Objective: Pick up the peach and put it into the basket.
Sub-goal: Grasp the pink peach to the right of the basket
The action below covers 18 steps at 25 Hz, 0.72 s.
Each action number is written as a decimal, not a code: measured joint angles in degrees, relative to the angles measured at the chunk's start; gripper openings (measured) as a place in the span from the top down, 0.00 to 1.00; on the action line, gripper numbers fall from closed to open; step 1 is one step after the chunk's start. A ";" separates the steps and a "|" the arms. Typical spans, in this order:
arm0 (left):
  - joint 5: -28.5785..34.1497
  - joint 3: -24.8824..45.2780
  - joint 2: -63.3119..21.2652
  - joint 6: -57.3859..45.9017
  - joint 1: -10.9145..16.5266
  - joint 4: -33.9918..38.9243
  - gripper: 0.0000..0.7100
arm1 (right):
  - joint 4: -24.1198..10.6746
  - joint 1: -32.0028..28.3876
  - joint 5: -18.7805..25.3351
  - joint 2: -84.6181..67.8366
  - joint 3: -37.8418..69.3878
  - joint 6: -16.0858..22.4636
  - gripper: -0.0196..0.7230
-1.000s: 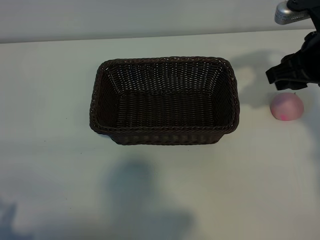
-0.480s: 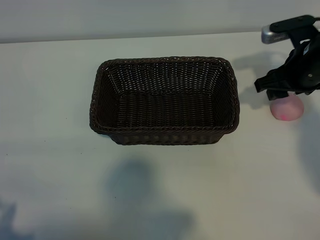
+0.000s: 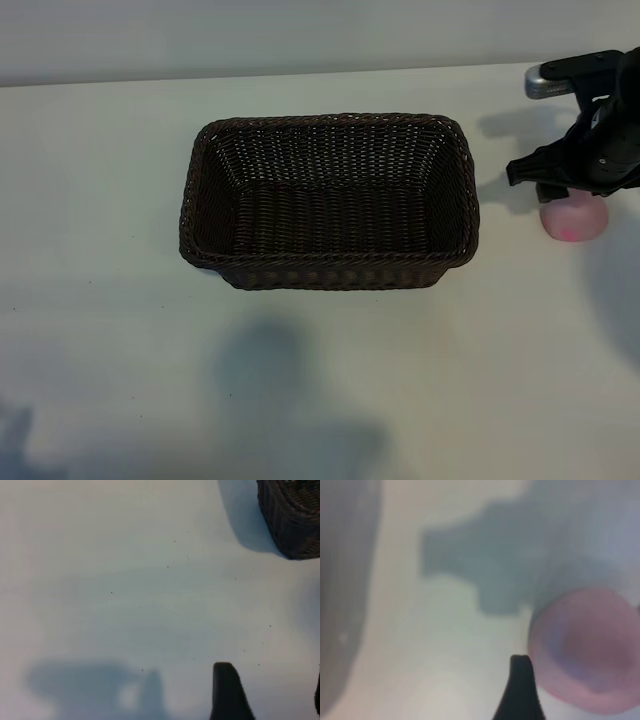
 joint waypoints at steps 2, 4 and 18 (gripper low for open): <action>0.00 0.00 0.00 0.00 0.00 0.00 0.40 | -0.07 -1.04 -0.18 0.43 0.00 0.12 0.22; 0.00 0.00 0.00 0.00 0.00 -0.02 0.40 | -0.14 -2.23 -0.29 1.16 0.00 0.06 0.22; 0.00 0.00 0.00 0.00 0.00 -0.06 0.40 | 6.78 -3.34 -0.99 4.81 -0.05 -7.05 0.57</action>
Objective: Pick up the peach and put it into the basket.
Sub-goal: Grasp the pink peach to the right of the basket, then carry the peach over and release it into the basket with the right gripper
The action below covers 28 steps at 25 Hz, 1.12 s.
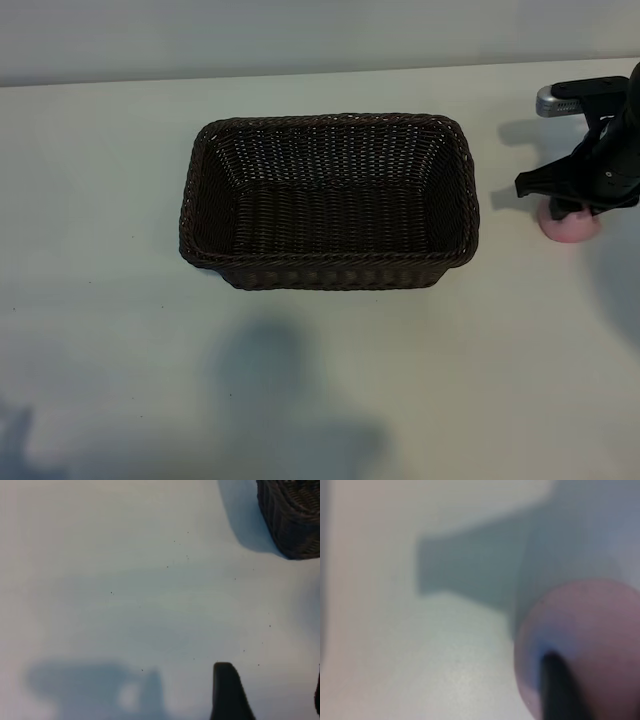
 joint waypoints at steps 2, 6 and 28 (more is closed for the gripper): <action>0.00 0.00 0.00 0.00 0.00 0.00 0.40 | 0.04 0.00 0.07 0.00 -0.07 0.07 0.79; 0.00 0.00 0.00 0.00 0.00 0.00 0.40 | 0.10 0.00 0.61 -0.11 -0.38 0.07 0.91; 0.00 0.00 0.00 0.00 0.00 0.00 0.40 | 0.36 0.12 25.64 -16.71 -17.06 -1.82 0.91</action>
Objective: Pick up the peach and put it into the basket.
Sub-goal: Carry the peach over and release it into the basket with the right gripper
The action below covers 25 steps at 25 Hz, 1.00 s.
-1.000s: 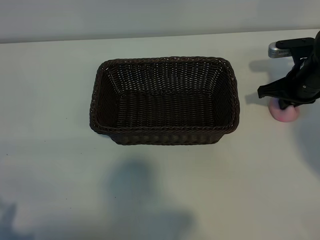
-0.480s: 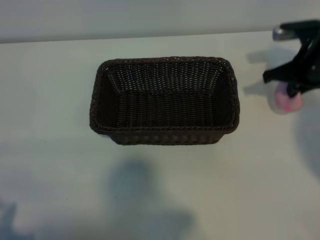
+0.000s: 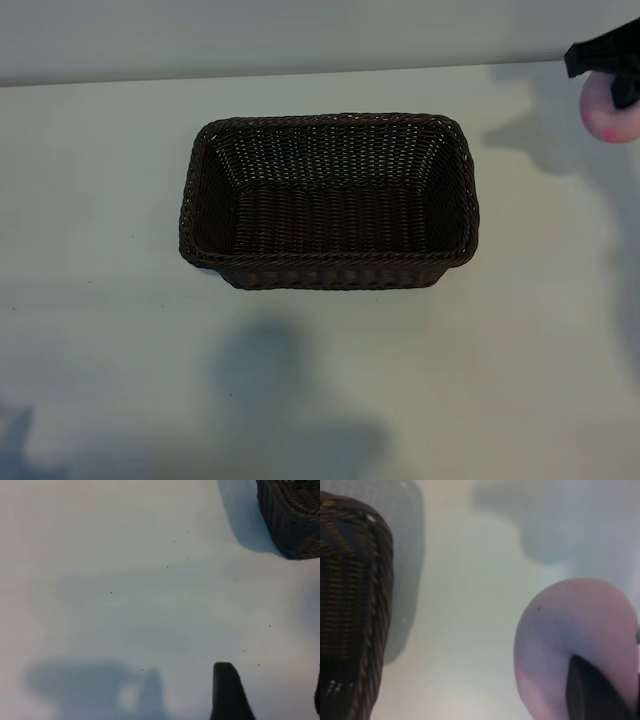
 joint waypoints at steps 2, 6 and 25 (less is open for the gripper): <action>0.00 0.00 0.00 0.00 0.00 0.00 0.40 | 0.83 0.67 1.79 0.00 -0.98 -1.21 0.91; 0.00 0.00 0.00 0.00 0.00 0.00 0.40 | 2.87 3.89 3.68 0.00 -3.06 -2.07 0.91; 0.00 0.00 0.00 0.00 0.00 0.00 0.40 | 6.09 25.89 0.78 4.66 -7.19 -0.15 0.91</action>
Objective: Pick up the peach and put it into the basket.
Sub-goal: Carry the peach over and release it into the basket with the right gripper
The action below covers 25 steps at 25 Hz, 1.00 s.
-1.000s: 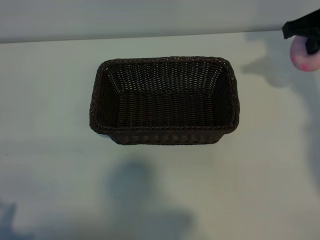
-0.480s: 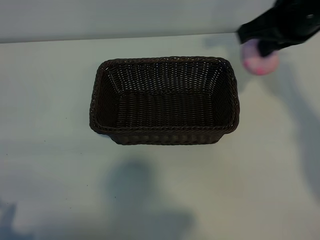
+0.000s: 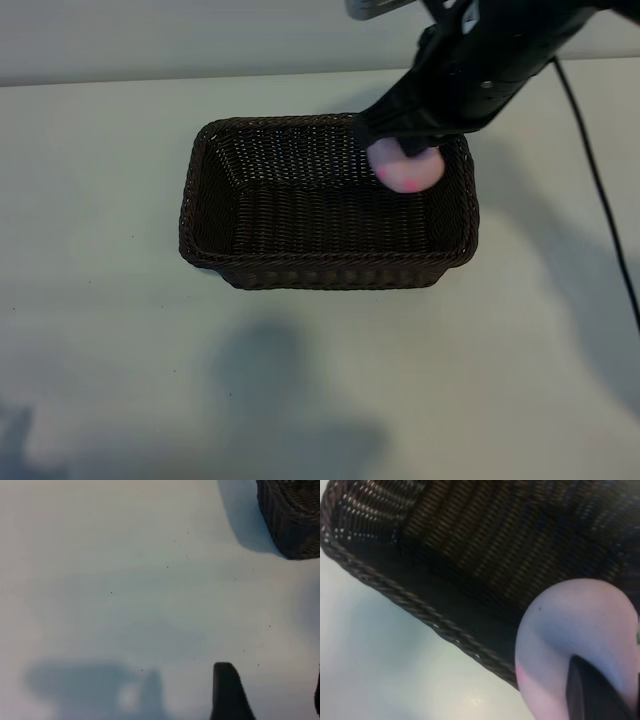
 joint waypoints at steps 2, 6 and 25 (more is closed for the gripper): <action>0.00 0.00 0.00 0.00 0.00 0.00 0.40 | 0.21 0.16 -1.19 1.92 -0.95 -0.30 0.91; 0.00 0.00 0.00 0.00 0.00 0.00 0.40 | 0.62 0.16 -4.05 5.72 -1.97 -0.30 0.91; -0.06 0.00 0.00 0.00 0.00 0.00 0.40 | 1.02 1.39 -10.58 20.31 -2.58 -2.43 0.91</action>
